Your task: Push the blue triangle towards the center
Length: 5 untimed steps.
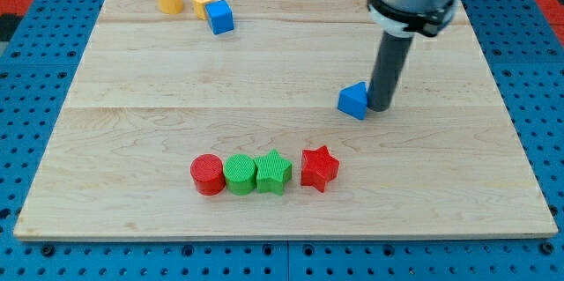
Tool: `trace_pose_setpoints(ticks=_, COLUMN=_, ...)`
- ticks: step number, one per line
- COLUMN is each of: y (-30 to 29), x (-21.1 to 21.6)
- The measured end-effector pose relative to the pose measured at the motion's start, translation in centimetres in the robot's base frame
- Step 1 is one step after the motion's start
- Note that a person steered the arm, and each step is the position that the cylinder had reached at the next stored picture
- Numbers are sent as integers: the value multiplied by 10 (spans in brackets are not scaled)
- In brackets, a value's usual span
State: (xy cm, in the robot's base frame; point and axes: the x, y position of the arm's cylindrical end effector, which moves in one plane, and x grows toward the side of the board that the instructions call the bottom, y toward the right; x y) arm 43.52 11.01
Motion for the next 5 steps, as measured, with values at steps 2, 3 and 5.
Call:
trace_pose_setpoints(ticks=2, y=-58, x=-23)
trace_pose_setpoints(ticks=3, y=-81, x=-27)
trace_pose_setpoints(ticks=5, y=-101, x=-34)
